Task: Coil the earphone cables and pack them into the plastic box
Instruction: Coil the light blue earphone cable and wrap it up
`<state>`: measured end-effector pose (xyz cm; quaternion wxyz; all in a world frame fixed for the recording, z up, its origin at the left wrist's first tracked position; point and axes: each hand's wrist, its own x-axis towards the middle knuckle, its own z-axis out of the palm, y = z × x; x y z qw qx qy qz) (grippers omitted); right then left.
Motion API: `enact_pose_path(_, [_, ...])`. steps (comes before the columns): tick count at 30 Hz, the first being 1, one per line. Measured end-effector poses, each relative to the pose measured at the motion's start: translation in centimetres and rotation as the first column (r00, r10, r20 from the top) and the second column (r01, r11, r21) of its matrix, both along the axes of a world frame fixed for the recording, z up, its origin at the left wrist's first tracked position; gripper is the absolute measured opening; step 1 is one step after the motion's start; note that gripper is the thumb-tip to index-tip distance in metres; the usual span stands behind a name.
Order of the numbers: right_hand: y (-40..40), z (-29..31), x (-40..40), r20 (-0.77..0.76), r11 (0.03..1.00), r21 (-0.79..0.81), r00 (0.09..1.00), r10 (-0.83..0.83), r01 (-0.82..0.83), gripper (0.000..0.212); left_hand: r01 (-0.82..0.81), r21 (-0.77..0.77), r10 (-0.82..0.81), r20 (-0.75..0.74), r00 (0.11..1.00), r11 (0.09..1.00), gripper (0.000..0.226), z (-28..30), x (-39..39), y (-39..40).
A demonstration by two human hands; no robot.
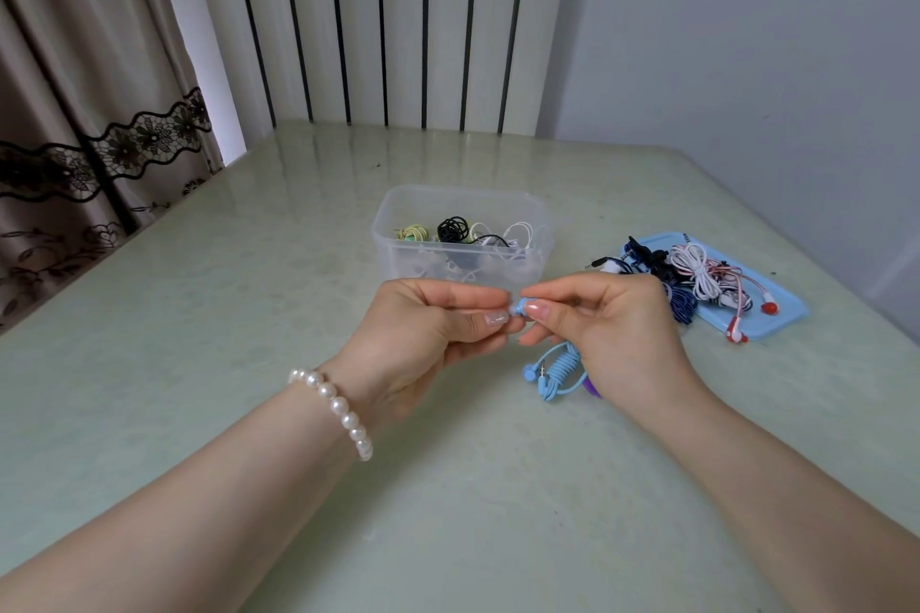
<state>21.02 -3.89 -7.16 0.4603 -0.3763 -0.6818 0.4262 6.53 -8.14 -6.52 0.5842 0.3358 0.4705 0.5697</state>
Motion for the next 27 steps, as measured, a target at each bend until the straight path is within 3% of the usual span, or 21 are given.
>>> enact_pose_path(5, [-0.1, 0.0, -0.1, -0.017, 1.0, 0.0, 1.0, -0.021, 0.021, 0.022, 0.005, -0.007, -0.005, 0.024, 1.0, 1.0, 0.02, 0.1, 0.2, 0.0])
enact_pose_path(14, [-0.7, -0.5, -0.7, -0.006, 0.979, 0.135, 0.989, -0.15, 0.15, 0.028, -0.018, 0.005, 0.017, 0.112, 0.994, 1.0, 0.019, 0.2, 0.6, -0.2])
enact_pose_path(19, [-0.4, -1.1, -0.6, 0.056, 0.881, 0.402, 0.954, -0.295, 0.249, 0.011, -0.001, 0.039, -0.005, 0.153, 0.988, 0.999, 0.022, 0.3, 0.9, -0.5])
enact_pose_path(22, [-0.5, -1.1, -0.6, 0.065, 0.819, 0.517, 0.942, -0.329, 0.25, 0.013, 0.009, 0.041, -0.017, 0.183, 0.983, 0.999, 0.021, 0.4, 1.0, -0.7])
enact_pose_path(24, [-0.7, -0.8, -0.5, 0.057, 0.86, 0.461, 0.96, -0.276, 0.22, 0.015, -0.001, 0.041, -0.006, 0.171, 0.985, 0.999, 0.019, 0.4, 0.7, -0.6])
enact_pose_path(27, [-0.8, 0.3, -0.5, -0.042, 0.988, 0.114, 0.994, -0.096, 0.1, 0.022, -0.036, 0.034, 0.031, 0.119, 0.992, 0.999, 0.013, 0.3, 0.0, -0.1])
